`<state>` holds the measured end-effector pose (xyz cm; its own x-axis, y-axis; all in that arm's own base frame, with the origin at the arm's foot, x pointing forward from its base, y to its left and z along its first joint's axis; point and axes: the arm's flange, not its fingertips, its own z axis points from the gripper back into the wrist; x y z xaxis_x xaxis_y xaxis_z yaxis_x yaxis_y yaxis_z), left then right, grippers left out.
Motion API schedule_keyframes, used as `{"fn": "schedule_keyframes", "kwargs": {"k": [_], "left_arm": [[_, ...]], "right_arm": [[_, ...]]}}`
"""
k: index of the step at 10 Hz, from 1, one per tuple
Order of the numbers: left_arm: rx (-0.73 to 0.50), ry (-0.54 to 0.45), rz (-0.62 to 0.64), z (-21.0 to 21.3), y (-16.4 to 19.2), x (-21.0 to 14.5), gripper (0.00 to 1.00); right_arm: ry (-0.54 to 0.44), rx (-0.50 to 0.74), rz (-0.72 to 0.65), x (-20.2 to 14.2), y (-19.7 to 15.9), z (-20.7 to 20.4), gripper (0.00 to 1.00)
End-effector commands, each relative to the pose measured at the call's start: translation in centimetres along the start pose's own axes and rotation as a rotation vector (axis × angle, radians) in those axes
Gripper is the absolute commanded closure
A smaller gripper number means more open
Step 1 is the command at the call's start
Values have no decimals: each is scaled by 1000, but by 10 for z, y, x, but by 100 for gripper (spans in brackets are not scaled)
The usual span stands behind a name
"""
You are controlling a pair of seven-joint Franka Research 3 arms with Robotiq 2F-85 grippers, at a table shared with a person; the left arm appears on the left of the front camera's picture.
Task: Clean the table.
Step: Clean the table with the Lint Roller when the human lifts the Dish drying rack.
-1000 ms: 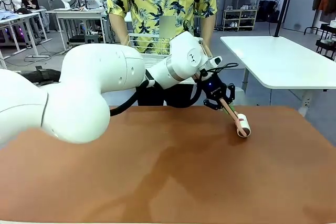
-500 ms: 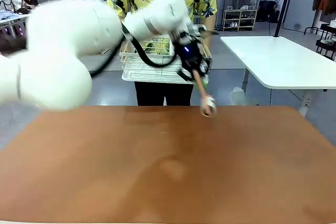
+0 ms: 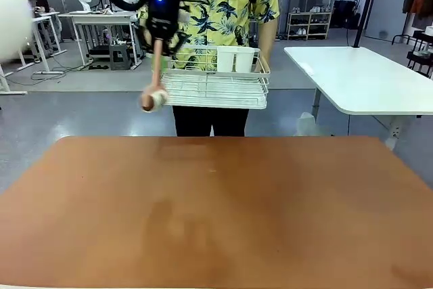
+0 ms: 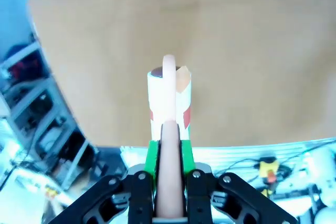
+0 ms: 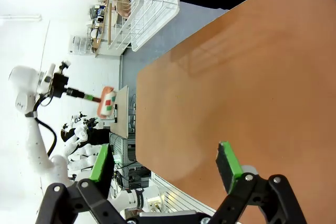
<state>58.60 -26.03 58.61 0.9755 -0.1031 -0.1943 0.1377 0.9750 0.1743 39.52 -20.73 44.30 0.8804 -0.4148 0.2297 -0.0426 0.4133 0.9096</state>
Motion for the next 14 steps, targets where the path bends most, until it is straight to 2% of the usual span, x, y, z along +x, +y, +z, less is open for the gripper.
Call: {"fn": "schedule_keyframes", "kwargs": {"k": [1,2,5,6,8,11,12,14], "left_arm": [[7,31,146,-104,34,-151,79],[12,94,217,-114,45,-172,79],[-7,-61,317,-124,73,-214,79],[-21,-121,297,-134,90,-216,79],[-57,-257,341,-154,118,-199,79],[-85,-250,321,-170,140,-173,79],[-58,-237,360,-167,132,-194,79],[-58,-237,360,-167,132,-194,79]], "right_arm": [[-4,18,12,0,2,0,0],[-4,18,12,0,2,0,0],[-4,18,12,0,2,0,0],[-4,18,12,0,2,0,0],[-4,18,12,0,2,0,0],[-4,18,12,0,2,0,0],[-4,18,12,0,2,0,0],[-4,18,12,0,2,0,0]]}}
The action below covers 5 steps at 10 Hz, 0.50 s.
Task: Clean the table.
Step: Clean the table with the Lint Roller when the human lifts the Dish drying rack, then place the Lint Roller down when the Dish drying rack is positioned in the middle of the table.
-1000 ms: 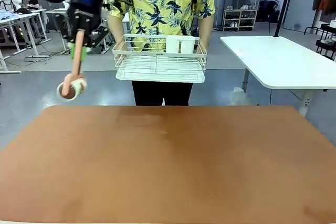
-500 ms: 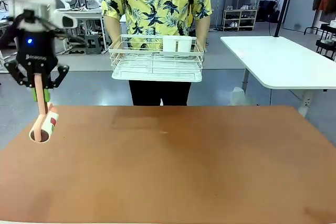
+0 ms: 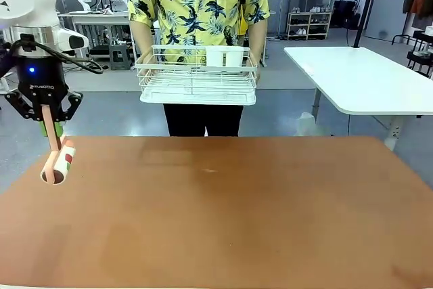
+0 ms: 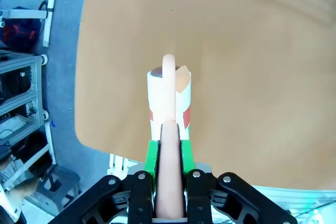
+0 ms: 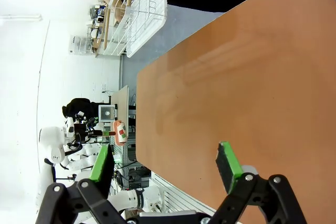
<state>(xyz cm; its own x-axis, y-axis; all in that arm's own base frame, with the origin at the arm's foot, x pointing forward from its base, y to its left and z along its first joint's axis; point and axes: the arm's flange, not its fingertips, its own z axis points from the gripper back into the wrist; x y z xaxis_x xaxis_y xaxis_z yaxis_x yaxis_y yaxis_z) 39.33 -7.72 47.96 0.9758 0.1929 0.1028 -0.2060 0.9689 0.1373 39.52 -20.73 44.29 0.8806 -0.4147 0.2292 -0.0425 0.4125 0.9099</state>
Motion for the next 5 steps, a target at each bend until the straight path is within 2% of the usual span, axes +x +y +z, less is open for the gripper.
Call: {"fn": "schedule_keyframes", "kwargs": {"k": [1,5], "left_arm": [[-1,8,16,7,1,-7,79],[-1,8,16,7,1,-7,79]], "right_arm": [[-4,17,12,0,2,0,0],[-4,17,12,0,2,0,0]]}}
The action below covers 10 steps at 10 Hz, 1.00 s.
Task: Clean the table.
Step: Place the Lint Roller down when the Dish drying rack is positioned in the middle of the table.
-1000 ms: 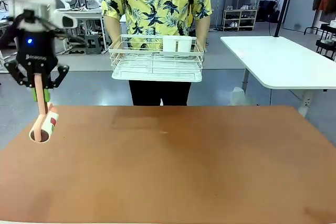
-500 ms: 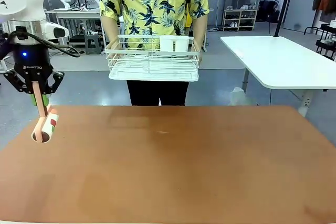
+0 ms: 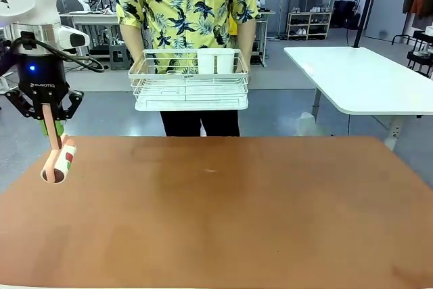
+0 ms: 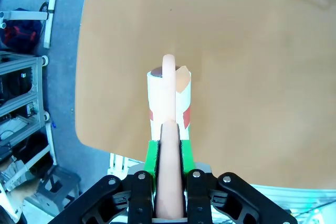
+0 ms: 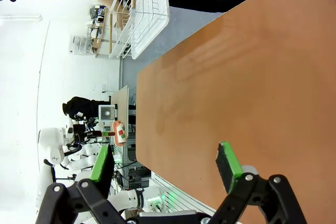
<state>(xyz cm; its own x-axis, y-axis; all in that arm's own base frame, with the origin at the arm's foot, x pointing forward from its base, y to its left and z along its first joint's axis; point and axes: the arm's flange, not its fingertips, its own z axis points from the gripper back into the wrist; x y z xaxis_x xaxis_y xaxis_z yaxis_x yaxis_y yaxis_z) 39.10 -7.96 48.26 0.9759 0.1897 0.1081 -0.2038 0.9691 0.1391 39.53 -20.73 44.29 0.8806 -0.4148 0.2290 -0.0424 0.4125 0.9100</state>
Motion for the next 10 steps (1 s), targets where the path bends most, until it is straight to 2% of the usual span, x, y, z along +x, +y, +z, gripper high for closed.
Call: {"fn": "schedule_keyframes", "kwargs": {"k": [1,10], "left_arm": [[-3,13,18,3,3,-4,79],[-3,13,18,3,3,-4,79]], "right_arm": [[-4,17,12,0,2,0,0],[-4,17,12,0,2,0,0]]}}
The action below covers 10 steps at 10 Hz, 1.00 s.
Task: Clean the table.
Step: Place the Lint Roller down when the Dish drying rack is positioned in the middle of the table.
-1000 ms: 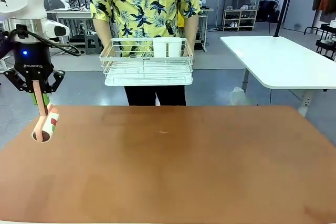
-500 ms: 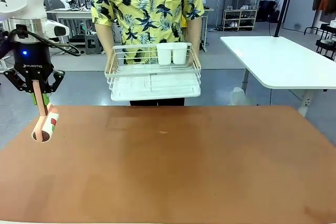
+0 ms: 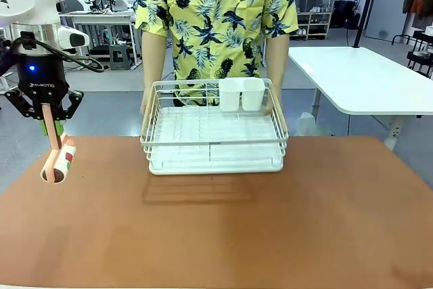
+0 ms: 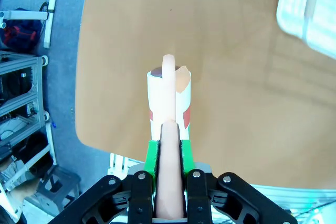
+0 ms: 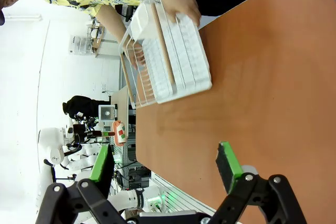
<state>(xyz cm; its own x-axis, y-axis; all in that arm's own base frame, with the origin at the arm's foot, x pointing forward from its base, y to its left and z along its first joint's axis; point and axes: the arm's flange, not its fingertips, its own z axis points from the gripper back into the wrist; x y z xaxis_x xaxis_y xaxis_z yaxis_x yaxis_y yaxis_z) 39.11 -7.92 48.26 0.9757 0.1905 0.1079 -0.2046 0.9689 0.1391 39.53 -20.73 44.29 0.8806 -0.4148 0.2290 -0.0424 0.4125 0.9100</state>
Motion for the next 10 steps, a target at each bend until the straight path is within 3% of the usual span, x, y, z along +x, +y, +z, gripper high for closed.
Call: {"fn": "schedule_keyframes", "kwargs": {"k": [1,10], "left_arm": [[-3,13,17,3,2,-4,79],[-3,13,17,3,2,-4,79]], "right_arm": [[-4,17,12,0,2,0,0],[-4,17,12,0,2,0,0]]}}
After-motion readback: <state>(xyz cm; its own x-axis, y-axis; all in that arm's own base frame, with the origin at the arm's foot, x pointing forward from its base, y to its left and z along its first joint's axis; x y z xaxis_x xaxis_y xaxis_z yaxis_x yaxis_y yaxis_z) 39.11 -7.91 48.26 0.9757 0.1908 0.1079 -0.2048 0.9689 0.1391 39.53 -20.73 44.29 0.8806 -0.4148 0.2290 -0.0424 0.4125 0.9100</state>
